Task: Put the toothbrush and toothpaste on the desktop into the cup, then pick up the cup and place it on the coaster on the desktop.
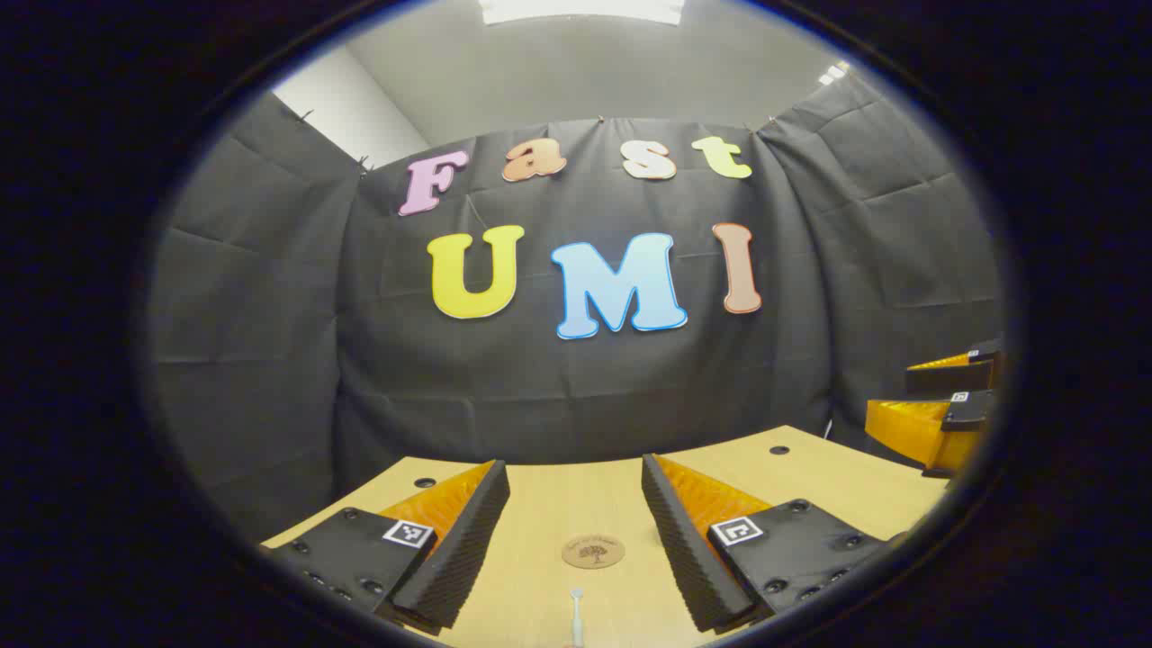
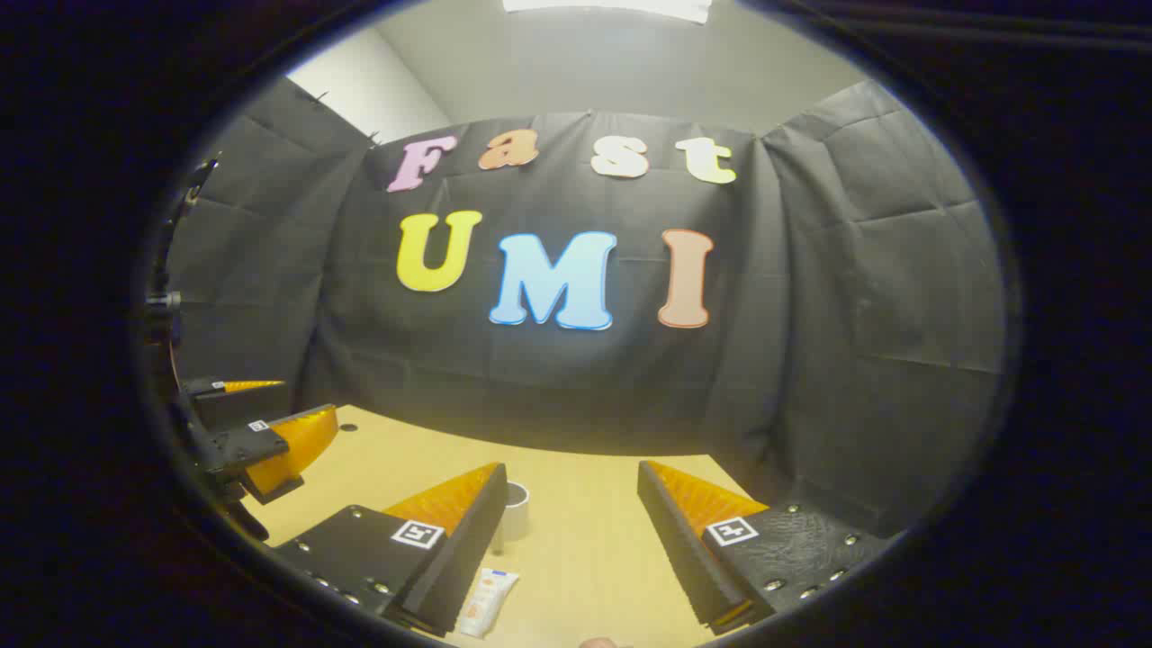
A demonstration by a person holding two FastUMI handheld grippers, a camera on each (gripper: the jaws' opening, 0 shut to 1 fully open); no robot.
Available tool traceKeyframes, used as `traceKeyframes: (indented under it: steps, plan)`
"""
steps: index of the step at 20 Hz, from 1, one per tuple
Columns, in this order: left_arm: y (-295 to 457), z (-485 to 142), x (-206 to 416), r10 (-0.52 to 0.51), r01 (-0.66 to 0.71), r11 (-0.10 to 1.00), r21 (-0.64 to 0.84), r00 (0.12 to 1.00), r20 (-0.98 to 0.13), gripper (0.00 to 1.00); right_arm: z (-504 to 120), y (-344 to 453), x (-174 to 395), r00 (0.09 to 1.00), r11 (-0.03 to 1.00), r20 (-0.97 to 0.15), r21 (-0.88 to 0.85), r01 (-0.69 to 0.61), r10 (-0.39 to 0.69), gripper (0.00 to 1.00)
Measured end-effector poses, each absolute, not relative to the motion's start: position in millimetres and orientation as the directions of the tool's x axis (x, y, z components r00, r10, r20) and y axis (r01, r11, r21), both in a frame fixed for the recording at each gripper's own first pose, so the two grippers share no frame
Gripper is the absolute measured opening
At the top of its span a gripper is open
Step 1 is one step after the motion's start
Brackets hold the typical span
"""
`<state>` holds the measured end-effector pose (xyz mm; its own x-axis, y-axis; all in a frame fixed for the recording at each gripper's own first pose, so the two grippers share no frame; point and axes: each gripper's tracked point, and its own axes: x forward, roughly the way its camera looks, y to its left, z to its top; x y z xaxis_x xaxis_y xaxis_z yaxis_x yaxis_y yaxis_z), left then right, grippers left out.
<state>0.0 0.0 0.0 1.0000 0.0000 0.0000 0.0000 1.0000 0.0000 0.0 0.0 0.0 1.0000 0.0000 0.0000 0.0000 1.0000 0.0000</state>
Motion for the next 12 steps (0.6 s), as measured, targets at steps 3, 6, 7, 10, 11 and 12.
traceKeyframes:
  steps: [3,6,7,10,11,12]
  plan:
    - [-10.5,-6.1,-5.8,-0.005,0.004,1.000,-0.021,1.000,-0.020,0.93,1.6,8.8,1.2,0.998,0.997,-0.019,-0.054,-0.060,0.059,0.90]
    - [-17.5,-12.7,-8.0,-0.017,0.015,0.999,-0.046,0.999,-0.044,0.95,1.5,7.0,2.8,0.998,0.997,-0.016,-0.055,-0.057,0.057,0.90]
    - [-19.8,-15.5,-9.4,-0.026,0.024,0.998,-0.050,0.998,-0.052,0.98,-1.1,5.7,1.2,0.999,0.997,-0.022,-0.054,-0.051,0.050,0.90]
    - [-18.9,-12.3,-10.2,-0.022,0.019,0.999,-0.049,0.998,-0.050,0.96,-2.4,0.5,2.6,0.999,0.998,-0.024,-0.049,-0.030,0.029,0.90]
    - [-19.3,-11.0,-10.0,-0.027,0.024,0.998,-0.059,0.998,-0.051,0.93,-4.6,-1.0,2.4,0.999,0.999,-0.036,-0.043,-0.026,0.025,0.90]
    - [-19.5,-9.7,-10.1,-0.029,0.025,0.998,-0.063,0.998,-0.050,0.94,-4.7,-0.6,3.0,0.999,0.999,-0.041,-0.037,-0.022,0.021,0.90]
